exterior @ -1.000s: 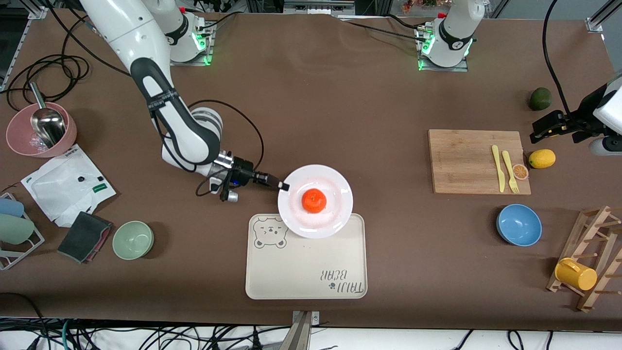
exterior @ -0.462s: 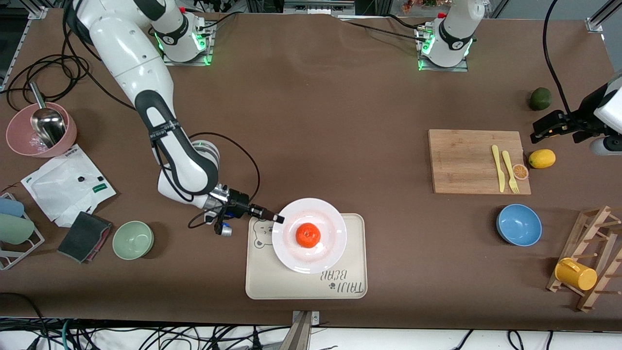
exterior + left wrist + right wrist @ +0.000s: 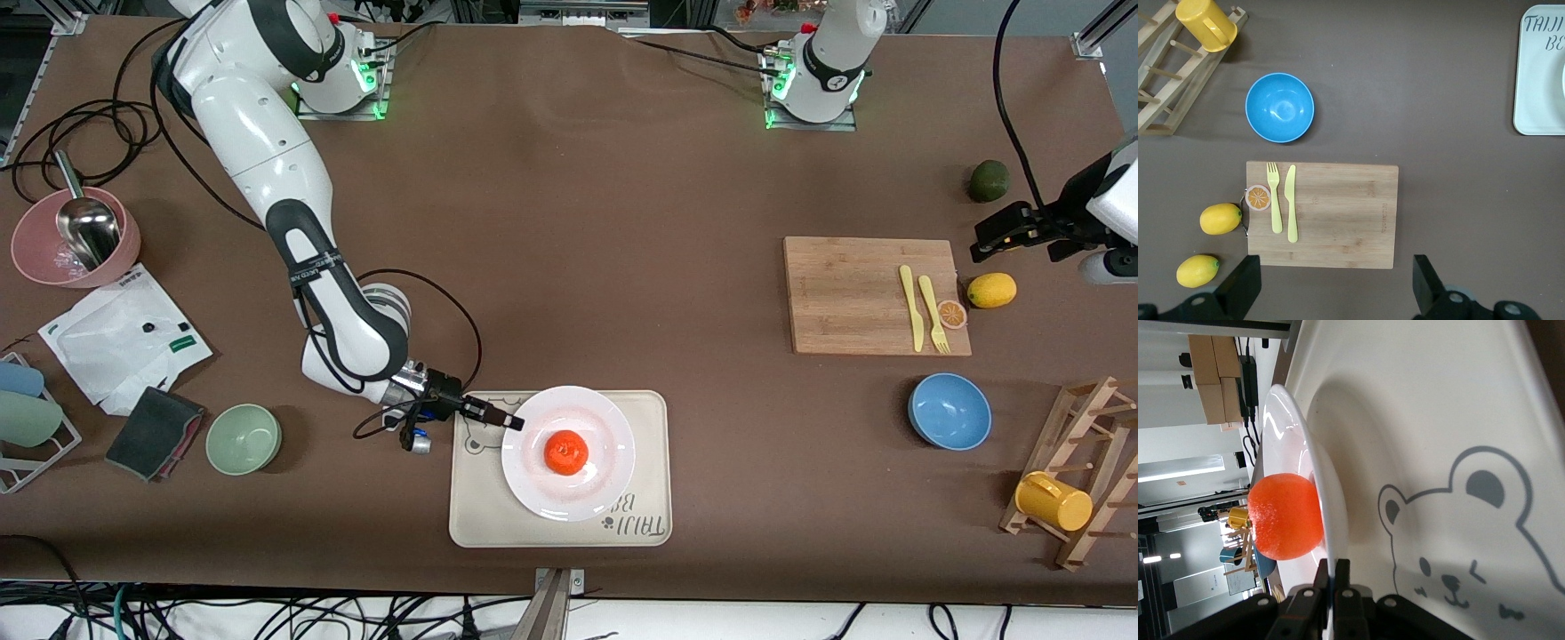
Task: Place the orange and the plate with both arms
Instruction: 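Slide the plate with the right gripper onto the bear tray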
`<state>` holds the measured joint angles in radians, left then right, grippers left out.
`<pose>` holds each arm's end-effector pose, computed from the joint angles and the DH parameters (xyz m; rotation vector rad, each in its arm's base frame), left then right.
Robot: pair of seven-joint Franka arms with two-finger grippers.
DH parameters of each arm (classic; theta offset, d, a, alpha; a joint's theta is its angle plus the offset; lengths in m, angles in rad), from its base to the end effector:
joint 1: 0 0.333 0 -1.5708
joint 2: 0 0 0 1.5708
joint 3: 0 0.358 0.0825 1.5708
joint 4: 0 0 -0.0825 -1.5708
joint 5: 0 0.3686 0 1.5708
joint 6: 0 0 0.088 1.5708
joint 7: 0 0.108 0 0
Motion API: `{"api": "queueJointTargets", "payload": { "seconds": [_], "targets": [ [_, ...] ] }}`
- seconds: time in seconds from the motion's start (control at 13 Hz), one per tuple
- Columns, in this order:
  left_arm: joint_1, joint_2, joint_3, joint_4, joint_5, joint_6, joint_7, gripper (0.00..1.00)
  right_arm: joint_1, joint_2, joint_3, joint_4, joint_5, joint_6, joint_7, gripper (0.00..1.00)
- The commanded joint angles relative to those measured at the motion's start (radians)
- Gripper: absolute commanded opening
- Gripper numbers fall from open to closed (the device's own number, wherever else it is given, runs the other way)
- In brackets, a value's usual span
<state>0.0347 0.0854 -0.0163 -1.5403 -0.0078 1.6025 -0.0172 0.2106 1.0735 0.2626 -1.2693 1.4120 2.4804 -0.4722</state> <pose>0.5707 0.0101 0.6348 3.1317 0.0563 -0.0363 0.7215 0.2953 0.1521 -2.0083 0.4011 -0.0893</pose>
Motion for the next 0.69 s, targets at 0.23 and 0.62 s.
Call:
{"api": "queueJointTargets", "payload": {
  "seconds": [0.23,0.62],
  "targets": [
    [0.004,0.010,-0.005,0.025,0.019,-0.013,0.003,1.00,0.001,0.022,0.006,0.045,-0.025,-0.008,0.024,0.19],
    [0.002,0.010,-0.004,0.028,0.019,-0.013,0.005,1.00,-0.004,0.010,0.006,0.013,-0.042,-0.008,0.024,0.27]
  ]
}}
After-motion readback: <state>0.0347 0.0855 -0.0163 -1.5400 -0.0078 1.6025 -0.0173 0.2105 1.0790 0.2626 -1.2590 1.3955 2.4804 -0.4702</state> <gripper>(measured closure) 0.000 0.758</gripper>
